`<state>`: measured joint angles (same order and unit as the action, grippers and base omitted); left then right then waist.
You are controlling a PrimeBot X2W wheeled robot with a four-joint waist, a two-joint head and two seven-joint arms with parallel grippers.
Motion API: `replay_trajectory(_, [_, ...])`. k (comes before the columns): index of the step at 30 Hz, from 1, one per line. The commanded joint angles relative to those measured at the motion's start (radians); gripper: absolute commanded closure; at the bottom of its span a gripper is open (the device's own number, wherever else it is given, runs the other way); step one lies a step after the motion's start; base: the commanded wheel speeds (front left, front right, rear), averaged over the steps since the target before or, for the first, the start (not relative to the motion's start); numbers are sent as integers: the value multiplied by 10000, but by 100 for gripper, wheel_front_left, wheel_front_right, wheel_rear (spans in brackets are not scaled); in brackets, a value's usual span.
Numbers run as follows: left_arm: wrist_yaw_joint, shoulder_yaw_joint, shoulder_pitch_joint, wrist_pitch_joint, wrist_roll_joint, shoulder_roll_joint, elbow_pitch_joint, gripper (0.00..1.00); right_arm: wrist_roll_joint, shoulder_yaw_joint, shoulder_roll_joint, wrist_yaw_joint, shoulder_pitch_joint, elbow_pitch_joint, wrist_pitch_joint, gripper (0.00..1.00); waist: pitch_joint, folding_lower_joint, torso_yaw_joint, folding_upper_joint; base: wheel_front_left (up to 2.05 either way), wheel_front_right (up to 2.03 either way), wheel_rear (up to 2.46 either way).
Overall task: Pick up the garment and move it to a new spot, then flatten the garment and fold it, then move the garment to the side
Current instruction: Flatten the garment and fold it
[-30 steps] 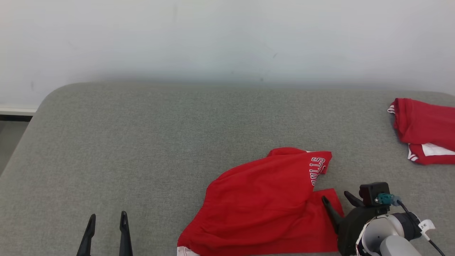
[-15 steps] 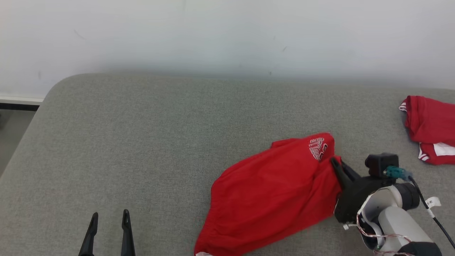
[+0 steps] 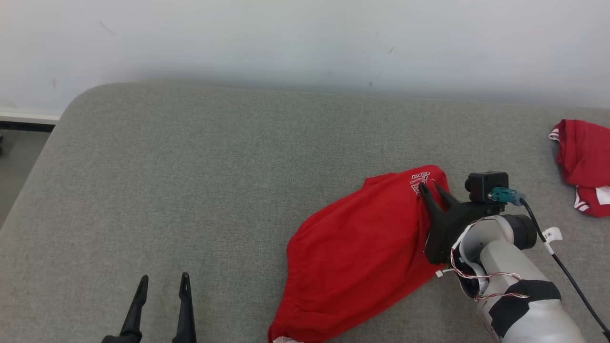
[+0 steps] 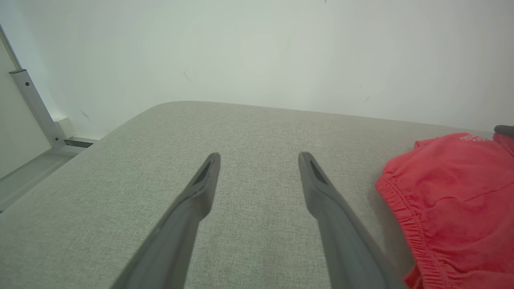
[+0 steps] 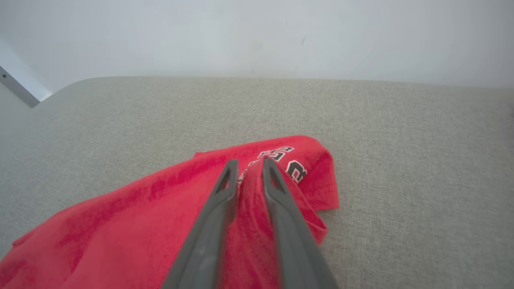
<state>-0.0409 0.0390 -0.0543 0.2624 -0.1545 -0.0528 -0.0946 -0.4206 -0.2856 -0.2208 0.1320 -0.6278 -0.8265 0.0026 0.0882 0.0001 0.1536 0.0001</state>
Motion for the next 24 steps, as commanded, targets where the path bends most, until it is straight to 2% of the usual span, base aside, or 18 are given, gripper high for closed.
replay_trajectory(1, [48, 43, 137, 30, -16, 27, -19, 0, -56, -39, 28, -22, -114, -167, -265, 0, -22, -1, -7, -1, 0, 0, 0])
replay_trajectory(6, [132, -139, -19, 30, -75, 28, 75, 0, -276, -420, -180, -22, 98, -473, -1089, 0, -202, -1, -267, -1, 0, 0, 0])
replay_trajectory(11, [199, -227, -192, 30, -23, 27, 295, 0, -1004, -296, -732, -22, 1093, 178, -1869, 0, -368, -1, -437, -1, 0, 0, 0])
replay_trajectory(15, [224, -260, -258, 30, 16, 28, 471, 0, -1414, -24, -1202, -22, 2180, 712, -1889, 0, -345, -1, -517, -1, 0, 0, 0])
replay_trajectory(19, [178, -270, -231, 30, 100, 28, 550, 0, -1704, 194, -1126, -21, 2746, 959, -1729, 0, -227, -1, -558, -1, 0, 0, 0])
replay_trajectory(24, [75, -206, -87, 30, 219, 29, 471, 0, -1616, 264, -764, -22, 2882, 679, -1534, 0, -179, -1, -427, -1, 0, 0, 0])
